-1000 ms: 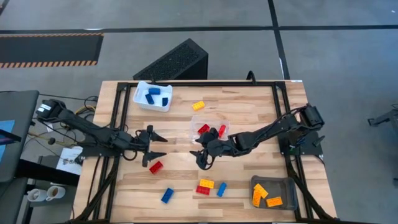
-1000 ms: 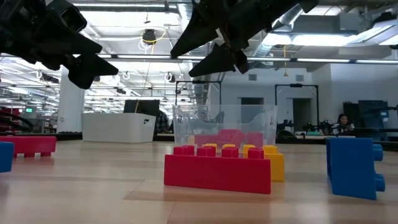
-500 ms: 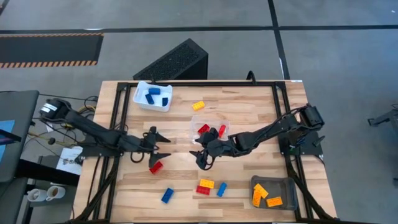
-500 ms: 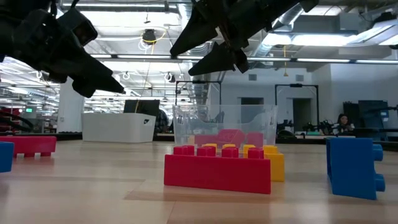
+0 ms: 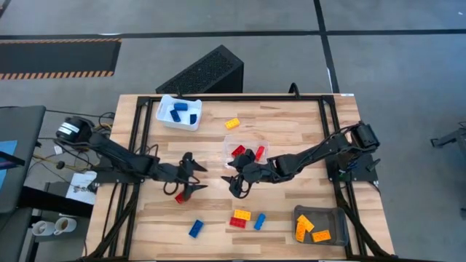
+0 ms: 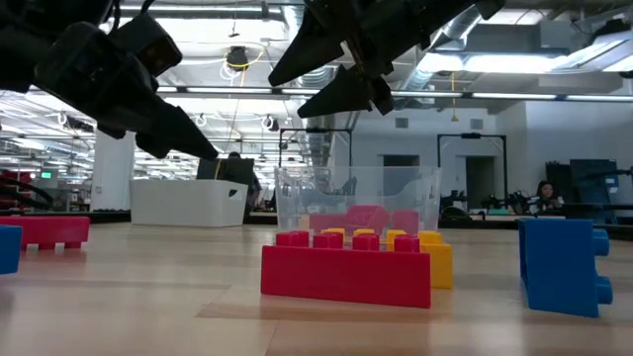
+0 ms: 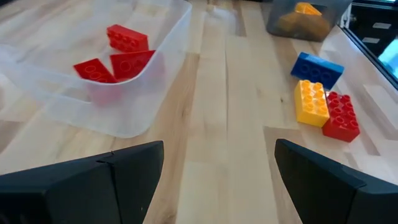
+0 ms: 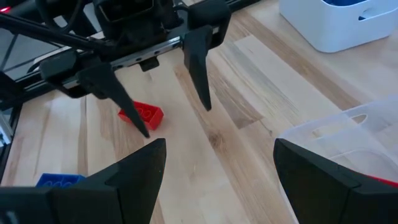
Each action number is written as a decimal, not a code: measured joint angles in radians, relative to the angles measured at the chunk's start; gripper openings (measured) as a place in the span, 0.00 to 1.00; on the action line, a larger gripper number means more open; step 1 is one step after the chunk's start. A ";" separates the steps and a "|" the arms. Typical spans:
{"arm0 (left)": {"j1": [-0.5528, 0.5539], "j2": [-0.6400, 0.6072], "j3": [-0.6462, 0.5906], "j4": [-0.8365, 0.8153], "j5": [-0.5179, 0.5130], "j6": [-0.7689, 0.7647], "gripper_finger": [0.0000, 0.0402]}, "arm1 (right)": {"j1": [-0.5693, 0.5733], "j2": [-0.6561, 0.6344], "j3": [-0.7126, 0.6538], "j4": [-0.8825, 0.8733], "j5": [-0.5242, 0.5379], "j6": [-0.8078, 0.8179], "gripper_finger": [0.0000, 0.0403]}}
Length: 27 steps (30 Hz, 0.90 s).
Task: Sort & place blocks by color
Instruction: Put the red game piece into the transparent bin
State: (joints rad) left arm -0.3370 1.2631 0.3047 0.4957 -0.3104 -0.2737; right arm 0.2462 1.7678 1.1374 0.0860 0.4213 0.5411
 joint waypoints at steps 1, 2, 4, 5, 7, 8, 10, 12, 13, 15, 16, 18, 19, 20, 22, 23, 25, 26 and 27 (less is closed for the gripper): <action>0.000 0.008 0.010 -0.010 0.000 0.000 0.73 | 0.000 0.000 0.000 0.000 0.000 0.000 0.79; 0.000 0.018 0.020 -0.016 0.000 0.000 0.73 | 0.000 0.000 0.000 0.000 0.000 0.000 0.79; 0.000 0.034 0.034 -0.028 0.000 0.000 0.73 | 0.000 0.000 0.000 -0.001 0.000 0.000 0.79; 0.000 0.040 0.040 -0.037 0.001 0.000 0.73 | 0.000 0.000 0.000 -0.002 0.000 0.000 0.79; 0.000 0.051 0.042 -0.039 0.011 0.000 0.73 | 0.000 0.001 0.000 -0.001 0.000 0.000 0.79; 0.000 0.053 0.042 -0.042 0.018 0.000 0.73 | 0.000 0.003 0.000 0.000 0.000 0.000 0.79; 0.000 0.053 0.042 -0.048 0.054 -0.001 0.73 | 0.000 0.004 0.000 -0.004 -0.003 -0.001 0.79; 0.000 0.026 0.051 -0.102 0.147 -0.041 0.73 | 0.000 0.004 0.000 -0.007 -0.004 -0.001 0.79; 0.000 0.005 0.068 -0.153 0.201 -0.068 0.73 | 0.001 0.004 0.000 -0.011 -0.004 0.000 0.79; -0.001 -0.047 0.129 -0.310 0.262 -0.115 0.73 | 0.003 0.004 0.000 -0.023 -0.004 0.000 0.79; -0.002 -0.070 0.168 -0.414 0.262 -0.139 0.73 | 0.003 0.004 0.000 -0.023 -0.004 0.000 0.79; -0.014 -0.103 0.237 -0.657 0.184 -0.189 0.72 | 0.003 0.004 0.000 -0.023 -0.005 0.000 0.79; -0.026 -0.109 0.269 -0.769 0.132 -0.219 0.71 | 0.004 0.004 0.000 -0.023 -0.006 0.001 0.79; -0.038 -0.113 0.300 -0.871 0.102 -0.250 0.70 | 0.005 0.004 0.000 -0.025 -0.010 0.007 0.79; -0.067 -0.116 0.344 -1.027 0.091 -0.321 0.68 | 0.009 0.004 0.000 -0.026 -0.016 0.008 0.79; -0.085 -0.116 0.350 -1.063 0.101 -0.363 0.66 | 0.011 0.004 0.000 -0.026 -0.018 0.008 0.79; -0.128 -0.115 0.344 -1.092 0.122 -0.445 0.64 | 0.016 0.004 0.000 -0.025 -0.020 0.009 0.79; -0.155 -0.115 0.338 -1.089 0.123 -0.487 0.63 | 0.017 0.004 0.000 -0.023 -0.022 0.009 0.79; -0.181 -0.115 0.329 -1.080 0.120 -0.534 0.62 | 0.019 0.004 0.000 -0.022 -0.026 0.013 0.79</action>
State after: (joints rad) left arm -0.5177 1.1481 0.6340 -0.5841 -0.1902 -0.8075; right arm 0.2648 1.7721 1.1374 0.0639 0.3950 0.5543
